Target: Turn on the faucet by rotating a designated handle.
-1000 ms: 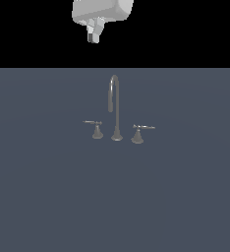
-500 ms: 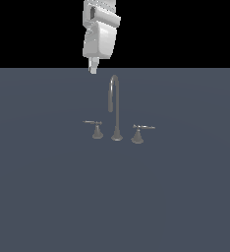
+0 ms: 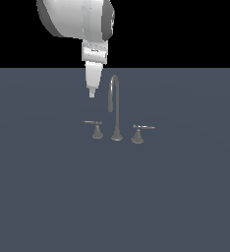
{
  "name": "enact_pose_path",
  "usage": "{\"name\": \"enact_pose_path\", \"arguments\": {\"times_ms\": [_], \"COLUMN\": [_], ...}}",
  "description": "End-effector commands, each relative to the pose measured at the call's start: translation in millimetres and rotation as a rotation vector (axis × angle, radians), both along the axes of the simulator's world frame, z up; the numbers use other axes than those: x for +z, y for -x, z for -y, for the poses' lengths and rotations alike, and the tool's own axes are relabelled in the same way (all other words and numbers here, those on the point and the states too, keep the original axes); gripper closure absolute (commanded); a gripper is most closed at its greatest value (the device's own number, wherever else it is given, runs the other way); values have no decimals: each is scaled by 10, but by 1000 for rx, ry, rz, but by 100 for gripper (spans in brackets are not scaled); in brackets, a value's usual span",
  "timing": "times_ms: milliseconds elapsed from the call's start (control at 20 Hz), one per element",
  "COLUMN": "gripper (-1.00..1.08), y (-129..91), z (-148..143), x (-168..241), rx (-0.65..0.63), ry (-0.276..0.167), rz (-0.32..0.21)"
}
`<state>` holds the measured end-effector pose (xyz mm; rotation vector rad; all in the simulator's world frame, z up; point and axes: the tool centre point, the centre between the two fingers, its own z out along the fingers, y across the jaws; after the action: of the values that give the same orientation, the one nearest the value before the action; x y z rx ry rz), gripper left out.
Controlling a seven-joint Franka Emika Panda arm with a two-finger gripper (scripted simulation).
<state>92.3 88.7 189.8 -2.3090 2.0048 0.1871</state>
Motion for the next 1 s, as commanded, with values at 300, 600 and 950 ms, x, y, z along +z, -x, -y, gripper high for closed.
{"name": "enact_pose_path", "arguments": {"times_ms": [300, 600, 950], "gripper": [108, 108, 108], "y": [-243, -323, -359], "z": [-101, -142, -164], "x": [-728, -1062, -1240], "rx": [-207, -296, -341], "ry": [82, 122, 144], "rz": [-1, 8, 16]}}
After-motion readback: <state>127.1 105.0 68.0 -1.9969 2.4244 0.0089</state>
